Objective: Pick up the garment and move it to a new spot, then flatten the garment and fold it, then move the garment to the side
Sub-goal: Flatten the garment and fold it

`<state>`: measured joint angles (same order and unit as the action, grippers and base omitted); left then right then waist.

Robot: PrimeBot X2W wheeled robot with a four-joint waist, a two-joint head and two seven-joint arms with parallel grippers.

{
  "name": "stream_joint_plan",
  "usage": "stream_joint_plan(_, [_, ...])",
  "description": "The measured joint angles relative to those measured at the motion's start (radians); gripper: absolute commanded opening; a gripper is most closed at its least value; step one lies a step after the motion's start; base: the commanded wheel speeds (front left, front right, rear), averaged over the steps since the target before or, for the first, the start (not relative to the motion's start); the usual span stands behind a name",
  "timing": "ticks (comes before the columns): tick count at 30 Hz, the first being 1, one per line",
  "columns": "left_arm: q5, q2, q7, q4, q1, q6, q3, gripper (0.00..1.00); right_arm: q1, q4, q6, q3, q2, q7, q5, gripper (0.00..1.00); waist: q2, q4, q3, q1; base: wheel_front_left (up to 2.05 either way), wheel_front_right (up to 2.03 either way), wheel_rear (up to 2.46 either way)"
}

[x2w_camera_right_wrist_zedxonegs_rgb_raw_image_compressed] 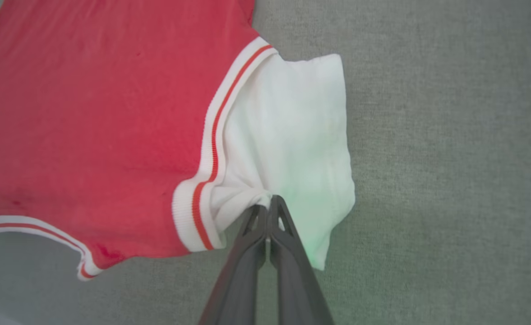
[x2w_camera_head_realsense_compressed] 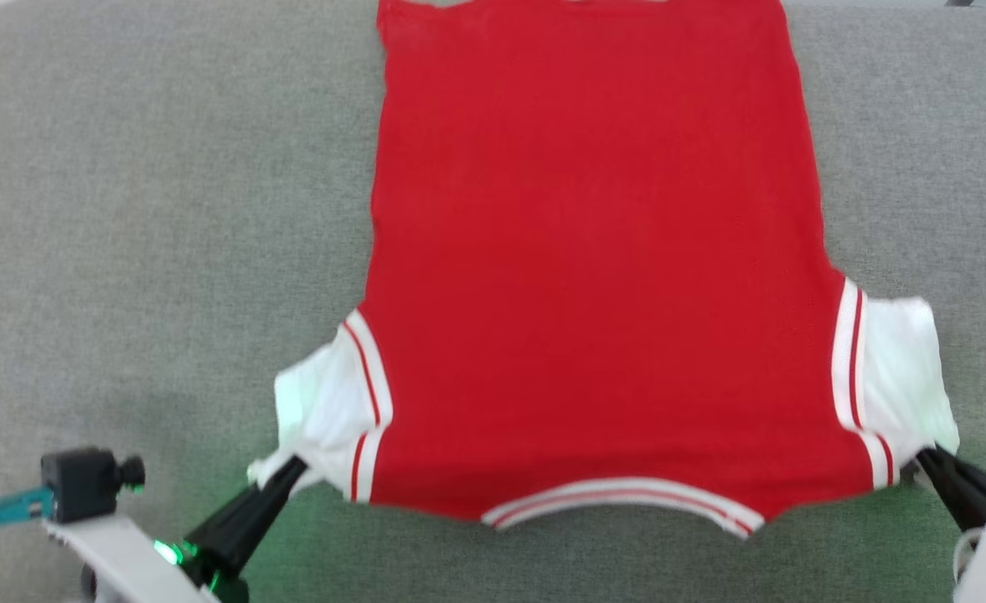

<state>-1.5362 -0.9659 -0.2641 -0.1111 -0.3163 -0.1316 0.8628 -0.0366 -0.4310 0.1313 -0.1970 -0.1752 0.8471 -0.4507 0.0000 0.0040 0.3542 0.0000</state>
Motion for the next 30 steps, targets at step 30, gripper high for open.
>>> stream_joint_plan(30, [0.111, 0.116, 0.042, 0.206, -0.058, -0.002, 0.11, 0.0, 0.011, 0.292, 0.002, 0.209, -0.094, -0.11, 0.021, 0.0, 0.0, -0.011, 0.04, 0.0, 0.0, 0.0, 0.0])
